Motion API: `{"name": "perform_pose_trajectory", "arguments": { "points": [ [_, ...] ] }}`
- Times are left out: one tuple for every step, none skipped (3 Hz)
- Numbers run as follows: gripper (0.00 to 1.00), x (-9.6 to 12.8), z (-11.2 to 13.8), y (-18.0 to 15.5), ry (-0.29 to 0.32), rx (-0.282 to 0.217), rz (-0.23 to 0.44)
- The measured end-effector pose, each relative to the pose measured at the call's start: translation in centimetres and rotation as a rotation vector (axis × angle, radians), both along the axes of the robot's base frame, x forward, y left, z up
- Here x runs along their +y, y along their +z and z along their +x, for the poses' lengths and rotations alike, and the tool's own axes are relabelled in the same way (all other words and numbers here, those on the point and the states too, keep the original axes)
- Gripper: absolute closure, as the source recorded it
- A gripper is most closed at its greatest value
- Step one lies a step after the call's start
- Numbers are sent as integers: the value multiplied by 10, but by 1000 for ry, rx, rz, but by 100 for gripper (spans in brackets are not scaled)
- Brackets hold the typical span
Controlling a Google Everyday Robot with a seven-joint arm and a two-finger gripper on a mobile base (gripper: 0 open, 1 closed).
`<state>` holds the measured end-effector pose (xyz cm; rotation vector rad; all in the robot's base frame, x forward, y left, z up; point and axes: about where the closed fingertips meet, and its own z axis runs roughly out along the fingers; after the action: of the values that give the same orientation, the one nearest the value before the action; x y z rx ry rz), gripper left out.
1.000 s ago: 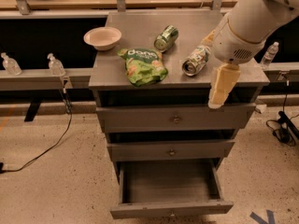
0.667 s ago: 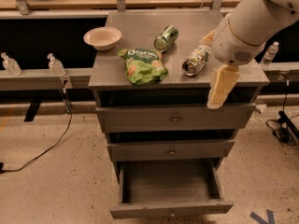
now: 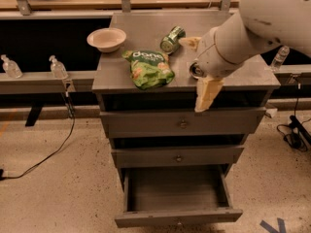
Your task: Place green rice chip bag into bottom drawer
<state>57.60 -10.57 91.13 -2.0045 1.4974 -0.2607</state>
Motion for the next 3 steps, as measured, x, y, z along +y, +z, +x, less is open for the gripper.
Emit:
{"name": "perform_pose_trajectory", "arguments": {
  "points": [
    [0, 28, 35, 2, 87, -124, -12],
    [0, 59, 62, -3, 165, -160, 5],
    [0, 86, 84, -25, 220, -131, 34]
  ]
}}
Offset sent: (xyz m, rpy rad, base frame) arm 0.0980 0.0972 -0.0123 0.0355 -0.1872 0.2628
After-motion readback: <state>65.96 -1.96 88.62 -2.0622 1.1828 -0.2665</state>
